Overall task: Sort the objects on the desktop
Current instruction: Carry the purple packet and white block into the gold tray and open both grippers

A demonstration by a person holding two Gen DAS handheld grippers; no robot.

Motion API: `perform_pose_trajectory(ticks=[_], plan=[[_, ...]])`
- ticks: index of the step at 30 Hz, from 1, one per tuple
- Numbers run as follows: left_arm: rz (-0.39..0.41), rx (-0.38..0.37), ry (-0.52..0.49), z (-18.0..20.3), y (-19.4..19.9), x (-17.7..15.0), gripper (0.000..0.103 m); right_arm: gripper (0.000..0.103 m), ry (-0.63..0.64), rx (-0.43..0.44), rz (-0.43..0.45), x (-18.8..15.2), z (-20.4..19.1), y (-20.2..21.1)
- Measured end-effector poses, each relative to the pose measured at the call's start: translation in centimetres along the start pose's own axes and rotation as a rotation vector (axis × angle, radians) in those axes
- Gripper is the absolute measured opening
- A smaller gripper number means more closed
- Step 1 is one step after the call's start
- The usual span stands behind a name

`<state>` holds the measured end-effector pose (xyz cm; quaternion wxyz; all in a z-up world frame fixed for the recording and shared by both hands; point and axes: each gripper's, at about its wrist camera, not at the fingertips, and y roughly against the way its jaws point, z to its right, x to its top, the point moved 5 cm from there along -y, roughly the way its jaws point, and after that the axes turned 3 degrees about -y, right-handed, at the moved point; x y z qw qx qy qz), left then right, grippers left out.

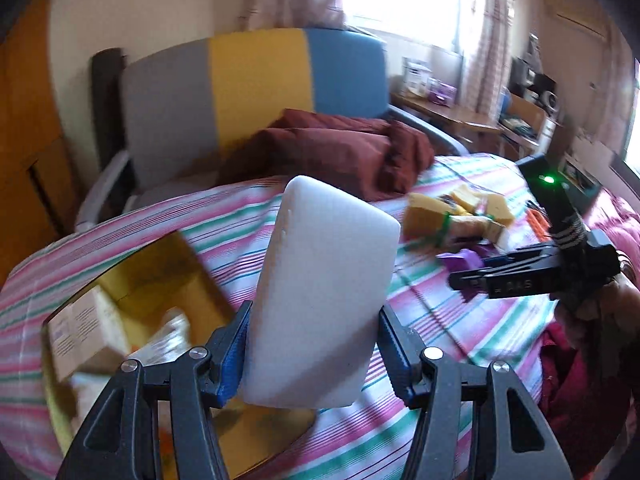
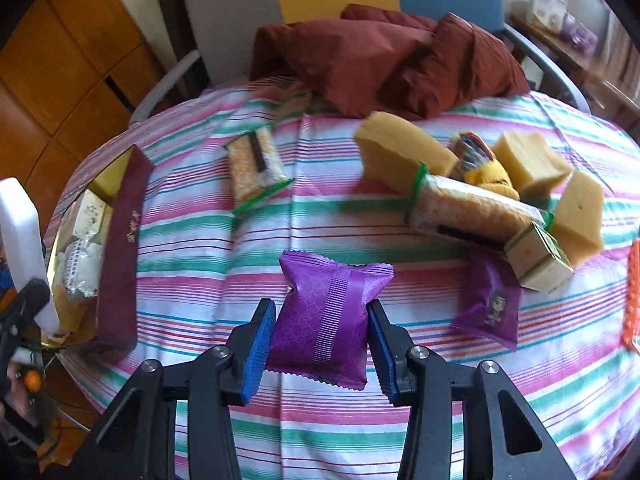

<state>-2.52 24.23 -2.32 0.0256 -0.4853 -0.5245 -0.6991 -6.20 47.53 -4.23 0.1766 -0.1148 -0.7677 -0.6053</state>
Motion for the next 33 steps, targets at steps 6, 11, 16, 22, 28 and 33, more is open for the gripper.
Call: perform_pose_trajectory(ticks=[6,11,16,22,28,33], plan=[[0.007,0.079,0.145,-5.6,2.0,-2.3,0.059,0.046,0.029,0.040,0.013,0.3,-3.7,0.0],[0.009,0.147,0.260,-10.4,3.2,-4.8,0.059,0.046,0.093,0.136,0.061,0.8,-10.5,1.0],[0.007,0.212,0.353,-14.5,4.2,-7.2,0.059,0.046,0.187,0.248,0.081,1.0,-18.2,1.1],[-0.006,0.264,0.436,-18.3,4.8,-9.4,0.060,0.046,0.261,0.309,0.044,0.2,-24.5,-0.6],[-0.045,0.286,0.485,-20.3,3.9,-10.7,0.062,0.048,0.262,0.297,0.019,-0.5,-26.6,-2.0],[-0.073,0.293,0.512,-20.6,3.1,-11.3,0.065,0.062,0.209,0.298,-0.008,-0.9,-26.1,-2.8]])
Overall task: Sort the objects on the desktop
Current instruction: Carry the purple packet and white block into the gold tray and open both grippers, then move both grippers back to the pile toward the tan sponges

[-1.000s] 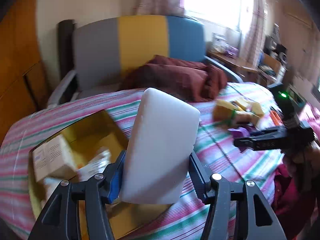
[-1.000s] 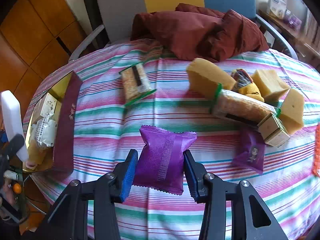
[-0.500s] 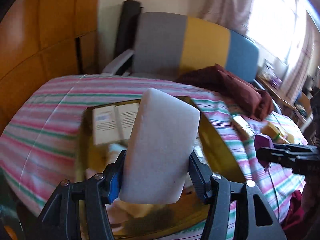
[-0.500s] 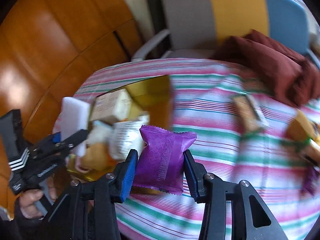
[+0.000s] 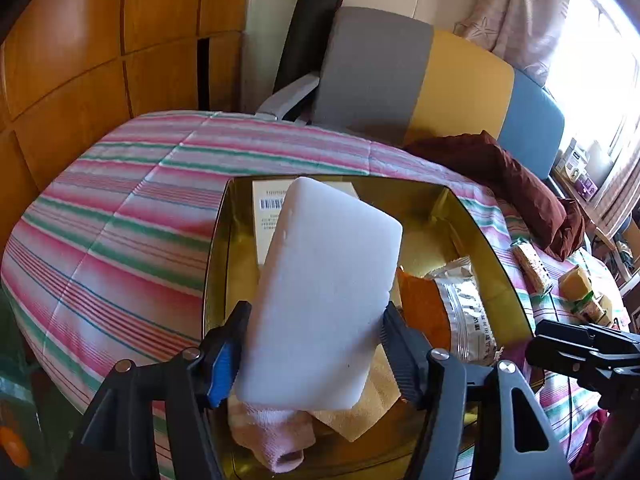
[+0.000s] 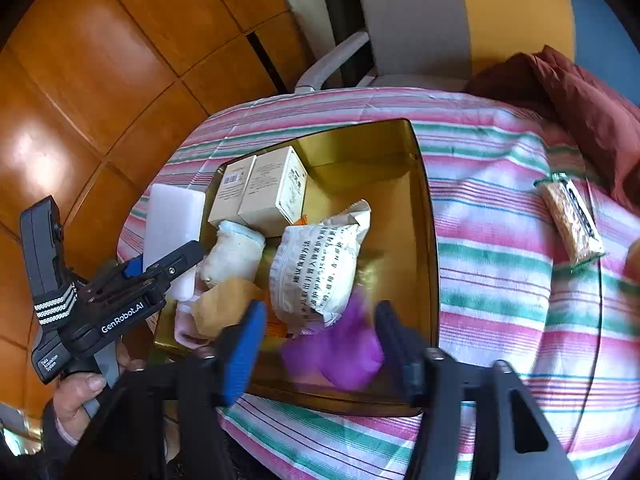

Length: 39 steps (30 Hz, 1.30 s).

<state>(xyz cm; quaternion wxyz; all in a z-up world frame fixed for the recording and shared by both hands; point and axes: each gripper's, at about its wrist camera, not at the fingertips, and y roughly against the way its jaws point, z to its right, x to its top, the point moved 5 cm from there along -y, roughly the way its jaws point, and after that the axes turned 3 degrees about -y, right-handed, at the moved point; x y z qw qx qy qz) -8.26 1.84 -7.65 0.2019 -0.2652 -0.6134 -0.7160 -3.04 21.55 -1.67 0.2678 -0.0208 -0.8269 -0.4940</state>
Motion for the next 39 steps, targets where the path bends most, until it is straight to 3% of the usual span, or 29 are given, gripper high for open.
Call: perform_pose_trajectory(ticks=[3,6,16,23,27,29,33,39], plan=[[0.001,0.027,-0.016,0.3,0.0,-0.2,0.066,0.062,-0.013,-0.006,-0.005,-0.3,0.4,-0.2],[0.018,0.053,-0.032,0.3,0.2,0.0,0.076,0.063,-0.032,-0.007,-0.006,-0.5,0.7,-0.2],[0.127,-0.029,-0.053,1.3,3.0,1.6,0.088,0.071,-0.067,-0.025,0.030,-0.9,1.5,1.0],[0.158,-0.002,0.031,-0.8,4.6,2.0,0.088,0.075,-0.073,-0.047,0.062,-1.0,2.1,2.2],[0.141,-0.065,0.080,-1.4,4.7,2.0,0.082,0.077,-0.089,-0.069,0.077,-1.1,3.4,3.0],[0.122,-0.073,0.074,-1.0,4.5,1.8,0.077,0.077,-0.104,-0.090,0.082,-1.1,4.7,3.5],[0.081,-0.124,0.064,0.7,3.8,1.6,0.076,0.078,-0.154,-0.137,0.097,-1.3,7.6,4.9],[0.039,-0.185,-0.038,5.3,3.2,1.8,0.076,0.079,-0.285,-0.226,0.127,-2.0,13.9,7.9]])
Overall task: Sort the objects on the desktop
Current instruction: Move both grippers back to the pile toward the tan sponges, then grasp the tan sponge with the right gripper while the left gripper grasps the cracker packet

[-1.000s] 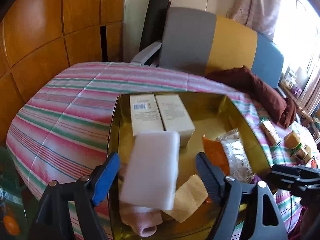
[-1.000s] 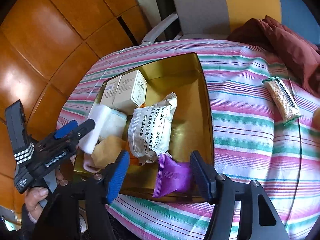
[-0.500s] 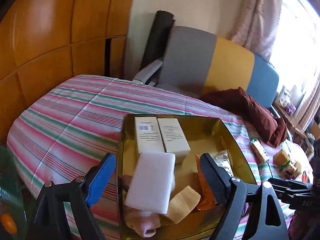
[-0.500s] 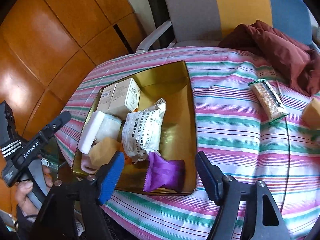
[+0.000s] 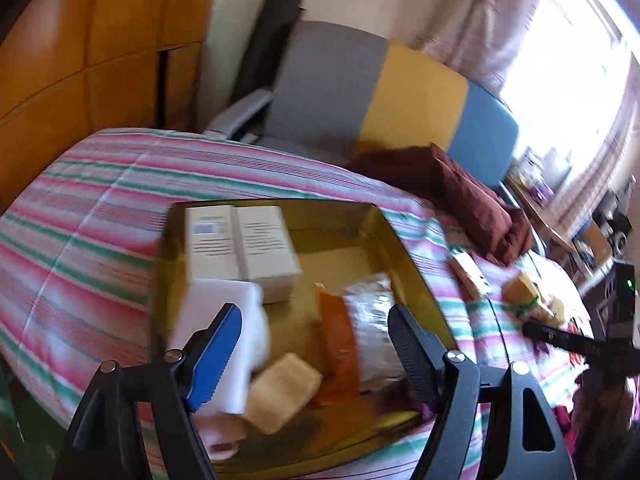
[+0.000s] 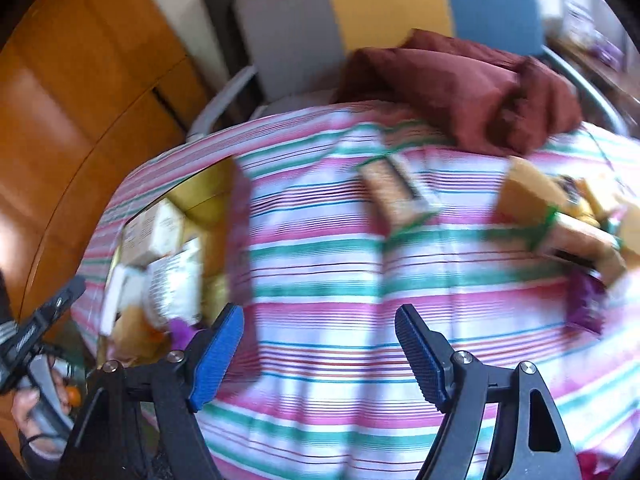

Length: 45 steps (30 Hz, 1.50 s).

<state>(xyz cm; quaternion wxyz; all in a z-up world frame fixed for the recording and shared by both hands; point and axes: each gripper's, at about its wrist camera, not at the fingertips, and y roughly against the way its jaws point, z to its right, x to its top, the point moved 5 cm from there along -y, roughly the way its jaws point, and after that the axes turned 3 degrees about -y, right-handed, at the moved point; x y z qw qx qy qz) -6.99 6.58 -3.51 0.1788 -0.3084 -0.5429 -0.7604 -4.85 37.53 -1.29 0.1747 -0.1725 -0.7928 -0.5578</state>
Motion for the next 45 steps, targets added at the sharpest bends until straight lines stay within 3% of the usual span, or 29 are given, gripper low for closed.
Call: perform_pose_trajectory(ticks=[9,15,24,31,33,34,35,45], plan=[[-0.066,-0.110,-0.122,6.8,-2.2,0.7,0.076,0.079,-0.096,-0.149,0.062,2.8,8.7,2.9],[-0.089,-0.155,-0.203,11.1,-3.5,1.6,0.076,0.079,-0.145,-0.201,0.091,5.4,13.5,3.5],[-0.202,-0.229,-0.221,16.2,-7.7,1.9,0.076,0.080,-0.062,-0.216,0.079,8.9,14.7,-0.5],[-0.286,-0.258,-0.194,18.6,-11.7,2.2,0.076,0.080,0.117,-0.326,0.027,10.0,14.1,-4.4],[-0.308,-0.264,-0.179,19.2,-13.0,2.5,0.076,0.072,0.149,-0.351,0.005,9.8,14.2,-5.1],[-0.317,-0.264,-0.171,19.5,-13.6,2.6,0.076,0.058,0.167,-0.377,-0.006,9.7,14.3,-5.3],[-0.331,-0.268,-0.160,19.8,-14.4,2.7,0.076,0.050,0.187,-0.410,-0.014,9.7,14.4,-5.5],[-0.443,-0.279,-0.036,22.0,-20.7,3.4,0.076,0.043,0.125,-0.405,0.016,10.3,14.9,-4.8]])
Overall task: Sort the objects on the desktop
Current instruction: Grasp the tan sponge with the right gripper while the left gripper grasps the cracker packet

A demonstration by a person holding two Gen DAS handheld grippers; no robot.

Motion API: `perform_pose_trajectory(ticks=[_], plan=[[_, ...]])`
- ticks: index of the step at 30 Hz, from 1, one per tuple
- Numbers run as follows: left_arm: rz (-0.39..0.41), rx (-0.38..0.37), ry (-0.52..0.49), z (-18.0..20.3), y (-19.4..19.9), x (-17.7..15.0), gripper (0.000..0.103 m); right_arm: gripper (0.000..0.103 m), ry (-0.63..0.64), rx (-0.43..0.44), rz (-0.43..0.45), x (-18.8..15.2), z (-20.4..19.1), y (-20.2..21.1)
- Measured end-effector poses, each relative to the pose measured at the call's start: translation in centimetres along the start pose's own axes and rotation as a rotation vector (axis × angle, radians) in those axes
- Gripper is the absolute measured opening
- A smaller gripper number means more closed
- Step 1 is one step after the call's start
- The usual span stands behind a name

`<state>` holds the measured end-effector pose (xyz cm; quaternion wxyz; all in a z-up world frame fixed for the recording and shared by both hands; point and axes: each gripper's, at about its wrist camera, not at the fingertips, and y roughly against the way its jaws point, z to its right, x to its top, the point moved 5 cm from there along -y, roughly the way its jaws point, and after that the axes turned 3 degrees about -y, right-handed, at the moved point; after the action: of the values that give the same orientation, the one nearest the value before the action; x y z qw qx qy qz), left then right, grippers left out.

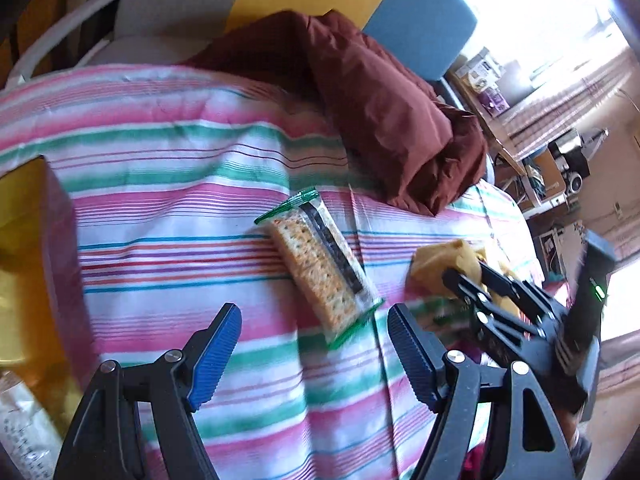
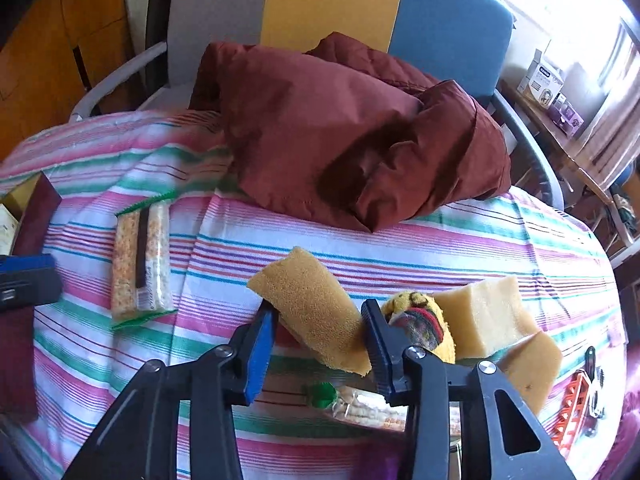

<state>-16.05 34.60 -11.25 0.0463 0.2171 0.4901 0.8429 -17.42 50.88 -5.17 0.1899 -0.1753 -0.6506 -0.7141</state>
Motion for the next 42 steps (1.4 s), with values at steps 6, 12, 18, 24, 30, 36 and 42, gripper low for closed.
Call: perform_pose_trajectory(ticks=[6,12,18,24,30,36,42], plan=[[-0.019,0.030,0.022,0.6,-2.1,1.6,0.076,0.043,-0.014,0.028,0.027,0.4,-0.4,0.7],[-0.054,0.057,0.032,1.3,-4.1,2.6,0.076,0.043,-0.034,0.039,0.048,0.8,-0.3,1.3],[-0.086,0.121,0.001,2.0,-6.2,3.0,0.076,0.043,-0.072,0.032,0.061,1.0,0.5,1.8],[-0.042,0.187,-0.079,2.5,-6.6,3.1,0.062,0.043,-0.079,0.042,0.073,1.2,0.4,2.0],[0.009,0.192,-0.172,2.1,-6.0,2.1,0.051,0.043,-0.085,0.056,0.067,1.1,0.2,1.9],[0.026,0.157,-0.182,1.2,-4.6,0.8,0.047,0.043,-0.092,0.085,0.076,1.0,-0.1,2.1],[0.059,0.177,-0.213,0.3,-2.4,-1.0,0.047,0.043,-0.104,0.140,0.107,1.1,-0.8,2.8]])
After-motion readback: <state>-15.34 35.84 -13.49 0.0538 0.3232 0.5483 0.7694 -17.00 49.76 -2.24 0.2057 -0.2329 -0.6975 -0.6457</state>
